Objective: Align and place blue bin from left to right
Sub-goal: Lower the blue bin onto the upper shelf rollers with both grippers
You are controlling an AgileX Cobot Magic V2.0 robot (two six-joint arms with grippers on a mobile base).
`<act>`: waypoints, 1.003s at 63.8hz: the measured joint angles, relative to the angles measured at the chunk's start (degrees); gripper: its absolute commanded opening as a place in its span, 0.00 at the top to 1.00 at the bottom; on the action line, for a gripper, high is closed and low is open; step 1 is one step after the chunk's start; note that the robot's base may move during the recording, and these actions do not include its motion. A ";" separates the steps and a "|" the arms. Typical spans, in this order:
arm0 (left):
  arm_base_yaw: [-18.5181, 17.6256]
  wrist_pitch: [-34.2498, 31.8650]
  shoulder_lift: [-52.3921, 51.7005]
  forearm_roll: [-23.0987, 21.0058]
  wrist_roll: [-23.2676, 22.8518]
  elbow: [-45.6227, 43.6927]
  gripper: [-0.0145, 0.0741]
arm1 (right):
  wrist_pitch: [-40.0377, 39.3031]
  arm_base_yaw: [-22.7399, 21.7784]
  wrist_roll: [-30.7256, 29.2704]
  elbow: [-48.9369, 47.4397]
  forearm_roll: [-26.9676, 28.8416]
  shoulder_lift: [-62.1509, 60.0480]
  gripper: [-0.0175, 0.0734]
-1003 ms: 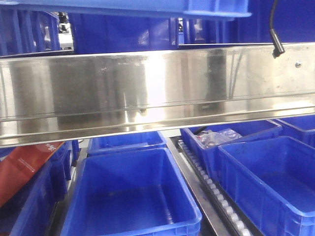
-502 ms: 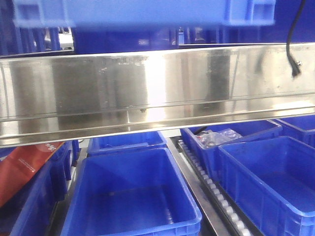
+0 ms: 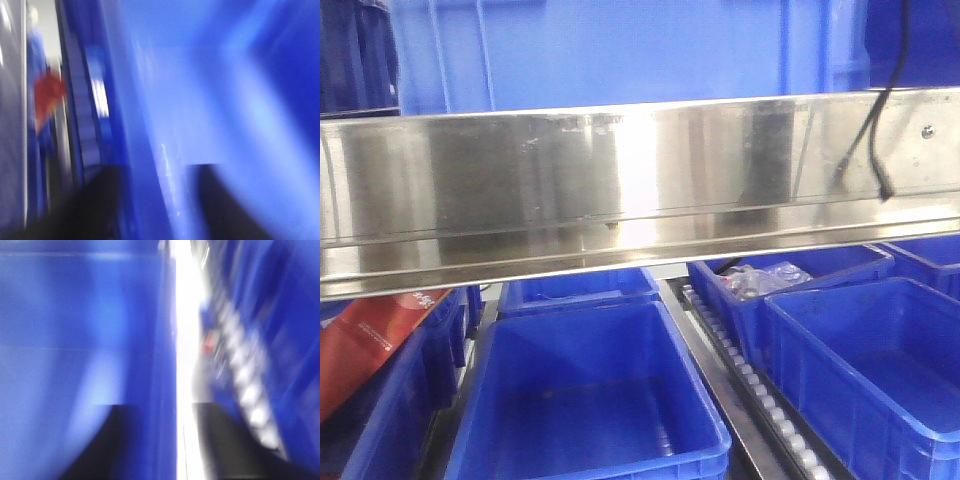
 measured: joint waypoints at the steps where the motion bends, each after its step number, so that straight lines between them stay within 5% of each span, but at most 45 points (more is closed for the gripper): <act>1: 0.00 -0.01 -0.13 0.00 0.00 0.00 0.15 | -0.23 0.00 0.00 -0.15 0.00 -0.12 0.18; 13: 0.00 1.17 -0.51 0.11 0.10 -1.45 0.18 | 0.39 -0.12 0.00 -0.24 -0.24 -1.40 0.22; 21: 0.00 2.64 -3.30 0.11 0.10 -2.07 0.26 | 2.71 -0.12 -0.03 -0.24 -0.13 -4.50 0.34; 36: 0.00 8.03 -13.28 1.82 0.64 -2.56 0.76 | 9.38 -0.12 -0.03 -0.24 1.58 -12.62 0.91; 40: 0.00 9.28 -15.89 2.62 1.35 -1.87 0.88 | 11.38 -0.12 -0.03 -0.11 1.97 -14.36 0.89; 50: 0.00 9.55 -22.95 3.35 2.13 5.05 0.84 | 11.02 -0.12 -0.15 6.66 2.08 -19.65 0.88; 64: 0.00 2.74 -37.26 3.49 2.13 21.83 0.84 | 0.85 1.12 -2.24 29.04 2.34 -35.05 0.88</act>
